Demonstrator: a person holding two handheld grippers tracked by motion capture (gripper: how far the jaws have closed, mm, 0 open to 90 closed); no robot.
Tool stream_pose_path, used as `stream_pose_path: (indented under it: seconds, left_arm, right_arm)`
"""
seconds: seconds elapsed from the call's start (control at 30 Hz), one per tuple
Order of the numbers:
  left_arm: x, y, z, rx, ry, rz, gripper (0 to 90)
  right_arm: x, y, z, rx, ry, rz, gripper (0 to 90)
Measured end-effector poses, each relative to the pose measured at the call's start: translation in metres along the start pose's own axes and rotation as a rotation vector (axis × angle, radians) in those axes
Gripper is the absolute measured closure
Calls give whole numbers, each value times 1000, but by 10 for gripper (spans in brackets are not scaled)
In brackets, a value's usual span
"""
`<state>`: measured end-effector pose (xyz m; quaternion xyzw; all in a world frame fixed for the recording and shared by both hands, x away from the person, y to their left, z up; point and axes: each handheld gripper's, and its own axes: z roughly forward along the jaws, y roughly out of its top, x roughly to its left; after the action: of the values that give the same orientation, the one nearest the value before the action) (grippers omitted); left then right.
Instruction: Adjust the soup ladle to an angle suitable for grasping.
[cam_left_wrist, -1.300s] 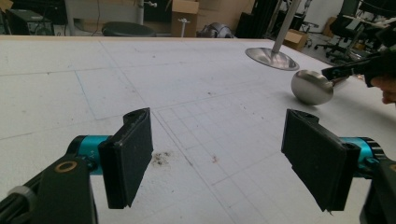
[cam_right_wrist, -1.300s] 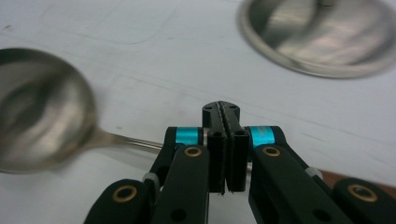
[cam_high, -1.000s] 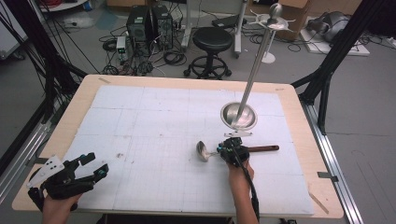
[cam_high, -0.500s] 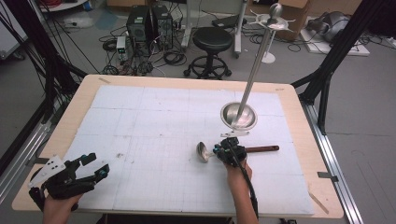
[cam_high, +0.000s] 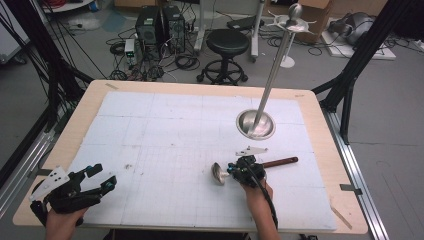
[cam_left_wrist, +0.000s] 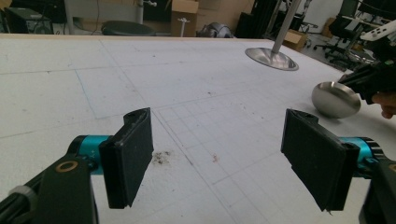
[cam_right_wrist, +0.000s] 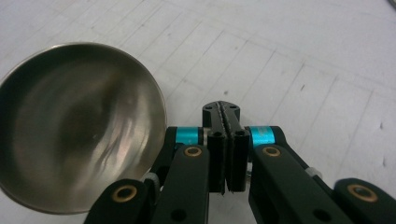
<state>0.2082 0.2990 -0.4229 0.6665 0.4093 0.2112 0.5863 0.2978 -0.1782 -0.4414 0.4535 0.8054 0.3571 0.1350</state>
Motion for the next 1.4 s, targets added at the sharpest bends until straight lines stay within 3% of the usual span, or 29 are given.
stream_pose_path:
  seconds: [0.4,0.7,0.9,1.03,1.17,1.4]
  left_arm:
    - [-1,0,0,3,0,3,255]
    - [0,0,0,1,3,0,255]
    - [-1,0,0,2,1,4,255]
    - [0,0,0,3,2,1,255]
    - [-1,0,0,5,-1,4,255]
    - [-1,0,0,5,0,3,255]
  right_arm:
    - [10,-16,-17,15,23,-32,890]
    - [10,-19,-19,11,34,-13,890]
    - [11,-20,-20,1,24,-20,882]
    - [12,-21,-27,-35,29,-23,888]
    - [14,-22,-31,-55,73,-25,888]
    - [31,-20,-24,-38,198,-79,888]
